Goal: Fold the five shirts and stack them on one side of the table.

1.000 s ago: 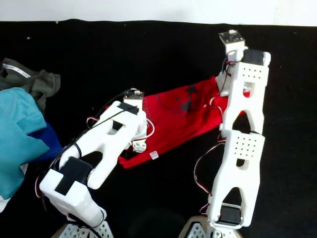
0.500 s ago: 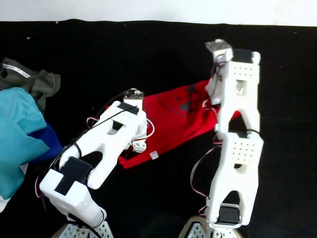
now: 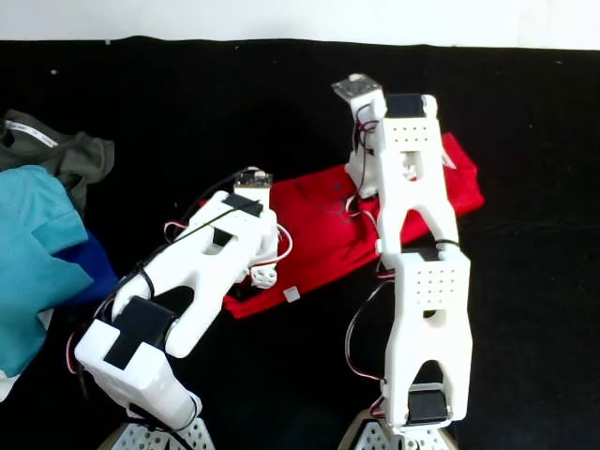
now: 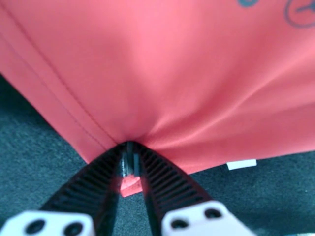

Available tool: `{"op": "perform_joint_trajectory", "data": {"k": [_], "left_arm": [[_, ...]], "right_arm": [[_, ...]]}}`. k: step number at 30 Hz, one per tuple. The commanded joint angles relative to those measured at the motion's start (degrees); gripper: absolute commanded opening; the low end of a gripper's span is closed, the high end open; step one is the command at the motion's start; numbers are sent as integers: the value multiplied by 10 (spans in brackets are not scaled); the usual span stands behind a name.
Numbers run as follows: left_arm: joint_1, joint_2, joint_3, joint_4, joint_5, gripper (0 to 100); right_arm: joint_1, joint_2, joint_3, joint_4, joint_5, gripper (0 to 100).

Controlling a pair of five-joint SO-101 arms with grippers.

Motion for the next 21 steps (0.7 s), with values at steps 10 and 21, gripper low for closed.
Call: {"op": "perform_joint_trajectory", "data": {"k": [10, 21], "left_arm": [[-72, -121, -61, 98, 4, 15], [-210, -108, -80, 113, -9, 229]], "right_arm": [[78, -89, -151, 44, 1, 6], [108, -339, 47, 43, -40, 6]]}}
